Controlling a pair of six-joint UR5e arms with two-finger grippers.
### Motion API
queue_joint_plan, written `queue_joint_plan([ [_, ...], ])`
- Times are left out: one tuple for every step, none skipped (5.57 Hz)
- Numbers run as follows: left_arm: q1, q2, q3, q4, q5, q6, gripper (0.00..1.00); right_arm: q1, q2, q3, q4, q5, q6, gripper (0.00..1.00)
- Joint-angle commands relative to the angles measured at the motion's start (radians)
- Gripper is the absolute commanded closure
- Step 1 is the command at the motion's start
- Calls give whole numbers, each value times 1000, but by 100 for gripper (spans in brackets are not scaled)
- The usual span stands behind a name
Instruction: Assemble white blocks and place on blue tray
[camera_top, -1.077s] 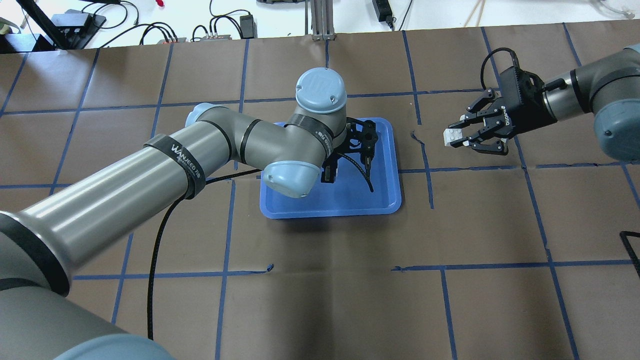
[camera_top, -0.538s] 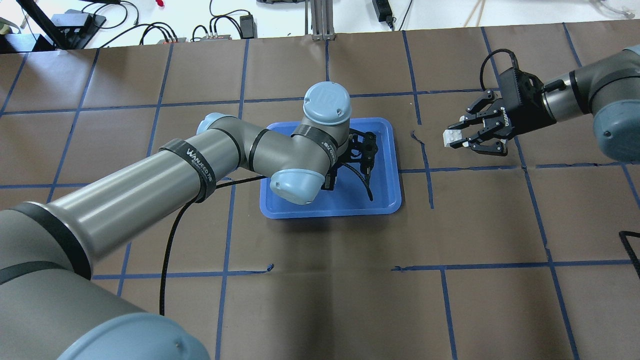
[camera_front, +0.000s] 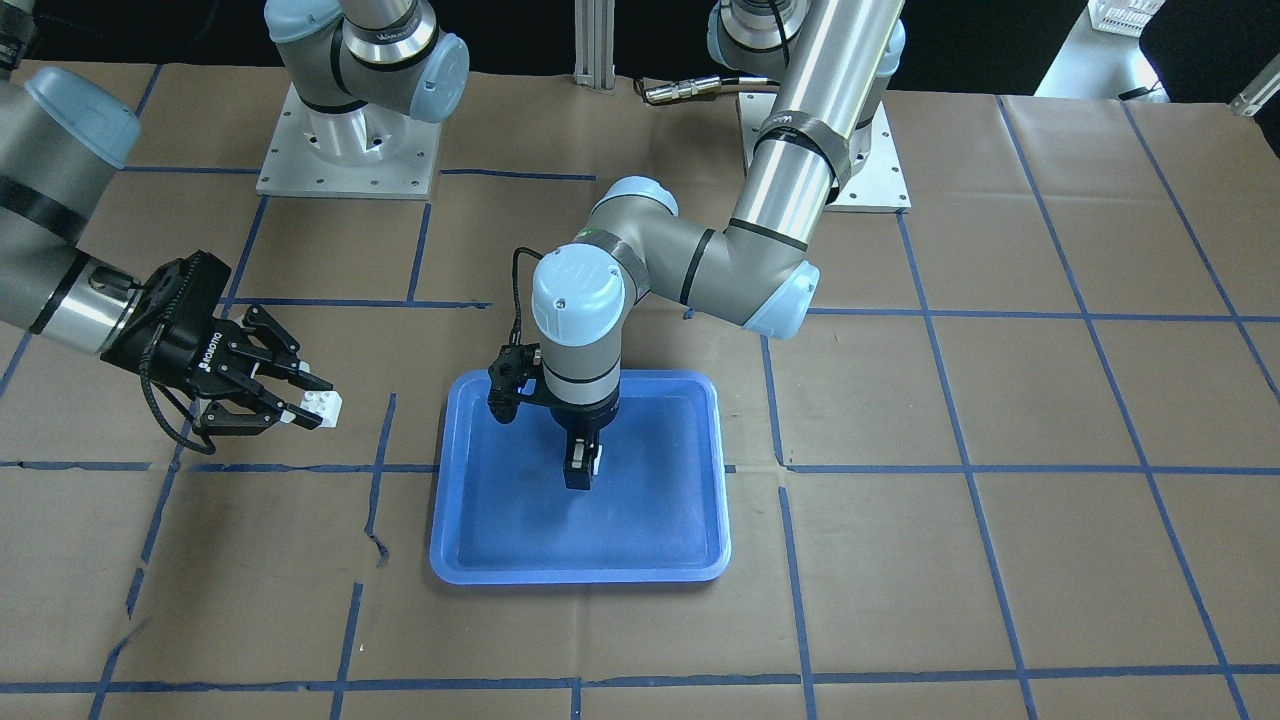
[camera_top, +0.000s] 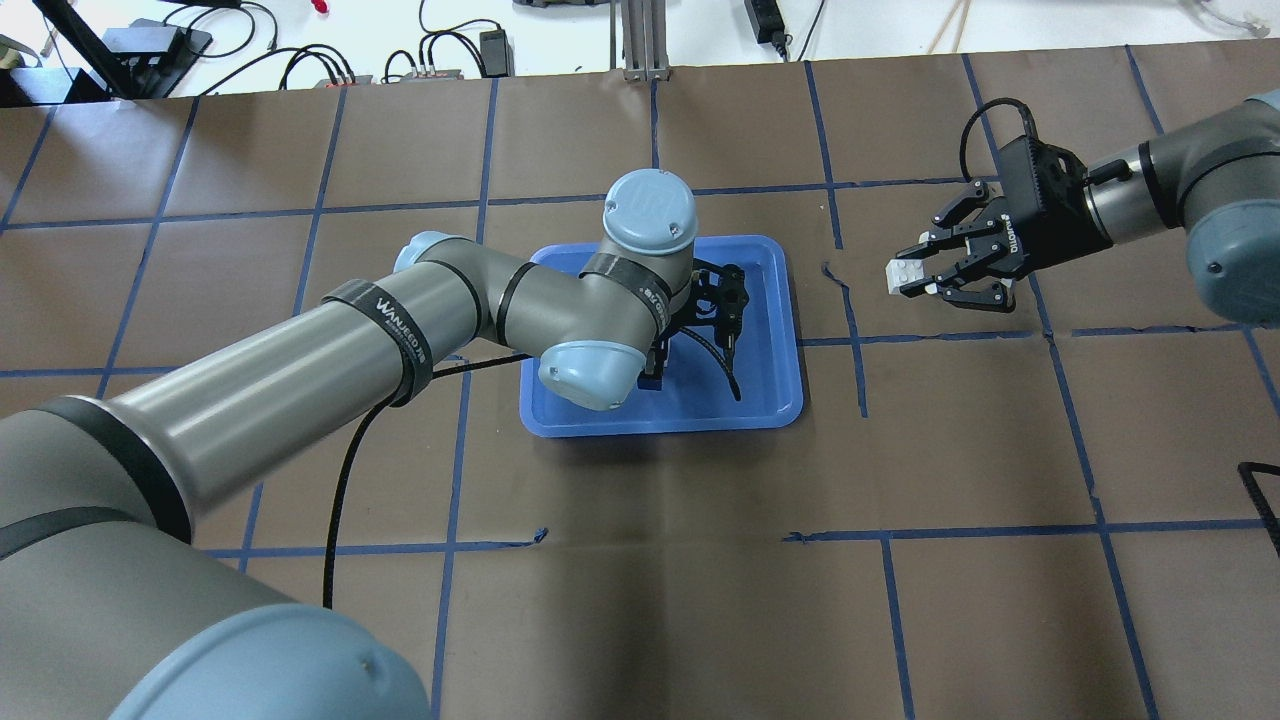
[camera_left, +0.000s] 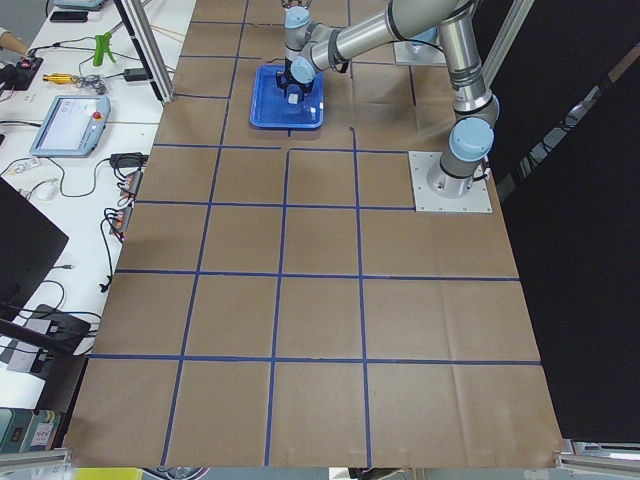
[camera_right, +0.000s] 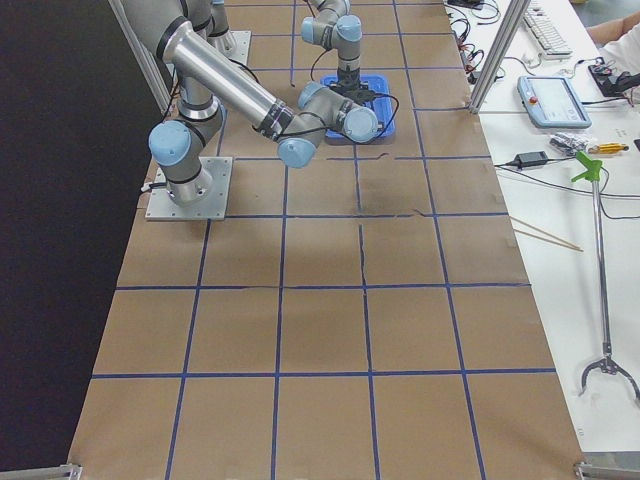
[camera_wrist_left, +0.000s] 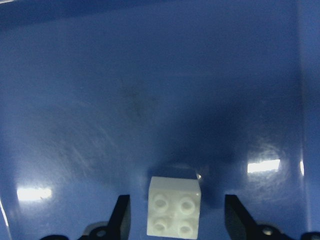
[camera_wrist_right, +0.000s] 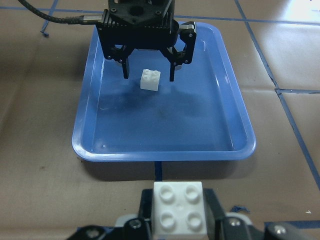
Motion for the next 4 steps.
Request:
queue_joint_plan([
  [4, 72, 36, -124, 2, -41, 1, 0, 0, 2, 1, 0, -2, 81],
  [40, 142, 61, -232, -11, -46, 1, 0, 0, 3, 3, -2, 0, 81],
  [50, 222, 125, -424, -12, -67, 1, 2, -2, 12, 3, 0, 3, 81],
  [67, 315, 179, -648, -9, -116, 1, 12, -14, 59, -8, 12, 18, 81],
])
